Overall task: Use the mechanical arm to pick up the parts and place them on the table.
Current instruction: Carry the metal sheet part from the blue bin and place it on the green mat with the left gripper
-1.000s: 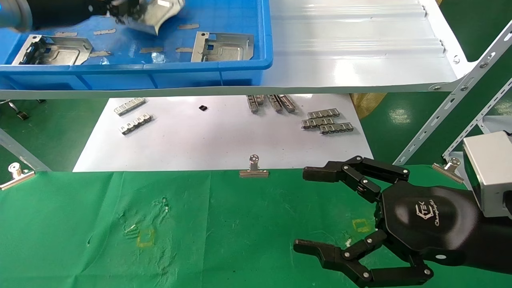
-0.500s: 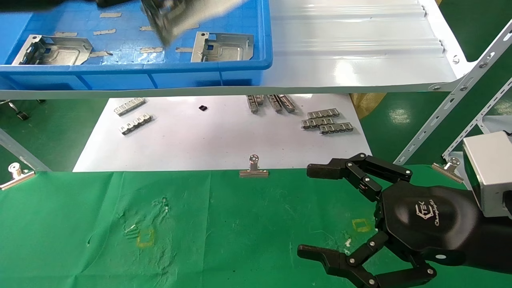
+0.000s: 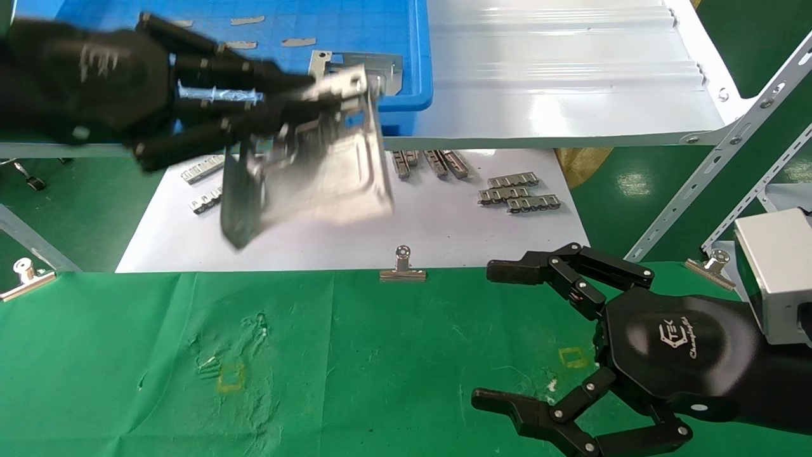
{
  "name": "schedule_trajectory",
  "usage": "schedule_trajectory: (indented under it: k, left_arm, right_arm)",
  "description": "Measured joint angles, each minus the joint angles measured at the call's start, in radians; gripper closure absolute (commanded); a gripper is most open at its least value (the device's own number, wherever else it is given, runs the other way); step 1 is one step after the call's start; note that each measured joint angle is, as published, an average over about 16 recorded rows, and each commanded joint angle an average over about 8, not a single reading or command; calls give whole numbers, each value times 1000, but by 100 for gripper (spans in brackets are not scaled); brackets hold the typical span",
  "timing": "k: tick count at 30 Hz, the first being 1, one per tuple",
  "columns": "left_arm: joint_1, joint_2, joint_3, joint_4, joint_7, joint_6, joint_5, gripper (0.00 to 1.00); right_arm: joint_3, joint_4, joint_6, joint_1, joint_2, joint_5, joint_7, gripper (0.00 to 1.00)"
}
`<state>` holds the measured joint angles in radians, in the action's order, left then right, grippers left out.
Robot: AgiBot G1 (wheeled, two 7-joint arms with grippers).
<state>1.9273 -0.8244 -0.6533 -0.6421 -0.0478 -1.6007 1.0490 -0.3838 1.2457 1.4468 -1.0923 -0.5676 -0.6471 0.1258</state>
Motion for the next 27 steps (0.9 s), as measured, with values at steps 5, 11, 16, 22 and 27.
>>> schedule_trajectory:
  k: [5,11,16,22,27]
  left_arm:
    - [-58,64,-95,-84,-75,7,-11,100]
    - [-114,90,-201,-64,-249,15,46,100]
    - [-160,84,-263,13,-411,23,82,100]
    - [-195,59,-306,123,-567,33,104,100]
    - [-203,31,-325,209,-642,46,120,75]
  right_arm:
    - [0,0,0,0,0,0,0,0]
    - [0,0,0,0,0,0,0,0]
    - [0,0,0,0,0,0,0,0]
    - [0,0,0,0,0,0,0,0]
    - [0,0,0,0,0,0,0,0]
